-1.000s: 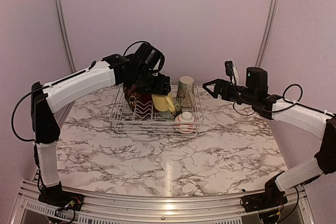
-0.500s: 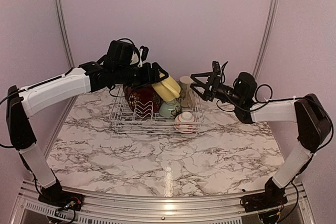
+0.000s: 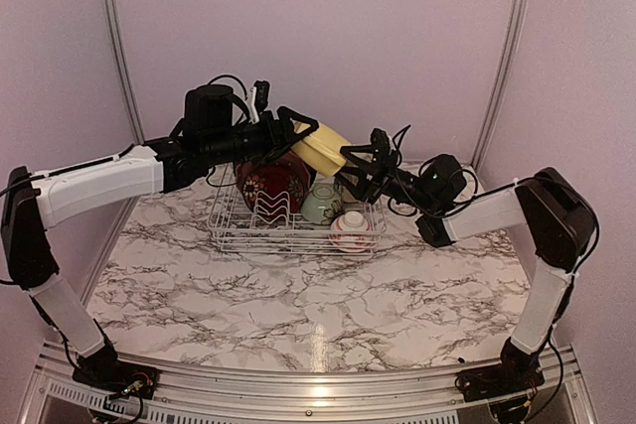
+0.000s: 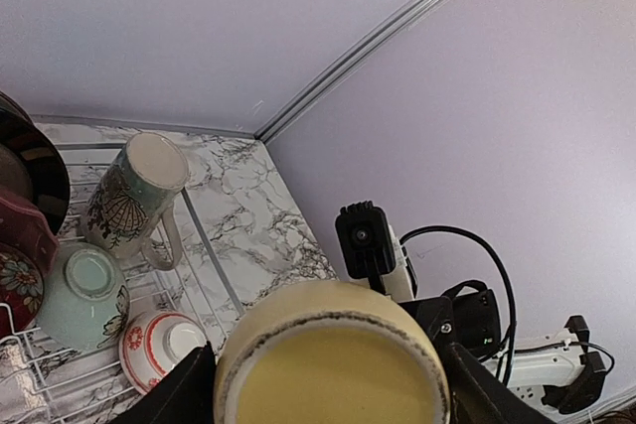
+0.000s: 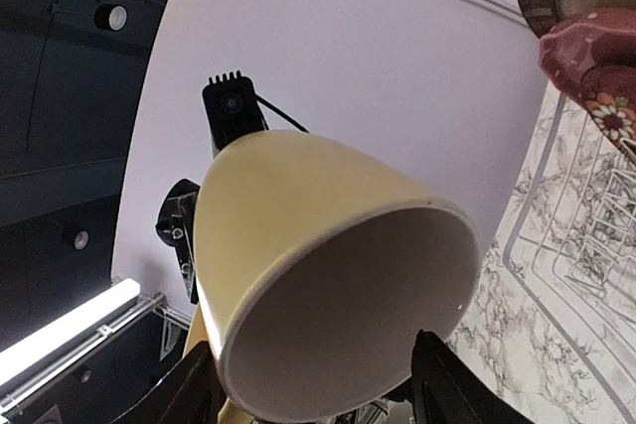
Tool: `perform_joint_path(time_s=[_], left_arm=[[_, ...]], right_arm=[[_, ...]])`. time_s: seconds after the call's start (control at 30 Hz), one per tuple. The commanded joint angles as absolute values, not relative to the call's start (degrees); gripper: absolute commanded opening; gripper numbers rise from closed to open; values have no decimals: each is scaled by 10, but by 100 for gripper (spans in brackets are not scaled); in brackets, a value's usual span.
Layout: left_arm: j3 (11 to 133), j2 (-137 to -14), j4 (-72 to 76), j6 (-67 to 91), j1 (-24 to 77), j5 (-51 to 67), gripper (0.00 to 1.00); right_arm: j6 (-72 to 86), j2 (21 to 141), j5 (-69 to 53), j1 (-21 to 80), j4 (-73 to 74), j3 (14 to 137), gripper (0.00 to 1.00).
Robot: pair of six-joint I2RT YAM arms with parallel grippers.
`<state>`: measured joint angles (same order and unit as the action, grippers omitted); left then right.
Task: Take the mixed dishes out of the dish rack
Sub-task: Pass from the left arm to the right
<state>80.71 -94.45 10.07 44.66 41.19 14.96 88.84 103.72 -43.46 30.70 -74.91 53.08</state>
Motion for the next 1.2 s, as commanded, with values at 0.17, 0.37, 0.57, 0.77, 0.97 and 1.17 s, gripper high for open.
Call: perform_joint_path(time_s=[0.17, 0.37, 0.57, 0.77, 0.97, 1.17], left_arm=[[770, -926, 264, 506, 411, 203, 0], [749, -925, 282, 515, 411, 203, 0], [745, -931, 295, 521, 411, 207, 0], [738, -940, 306, 530, 411, 208, 0], [722, -931, 275, 521, 411, 178, 57], [698, -861, 154, 445, 402, 102, 99]], right_arm=[[1021, 1093, -408, 336, -986, 580, 53], [1030, 1089, -403, 335, -995, 606, 43], [1050, 1088, -395, 336, -1023, 613, 35], [1059, 1077, -384, 336, -1036, 609, 0], [1021, 1042, -375, 331, -996, 581, 0], [914, 959, -403, 268, -850, 501, 0]])
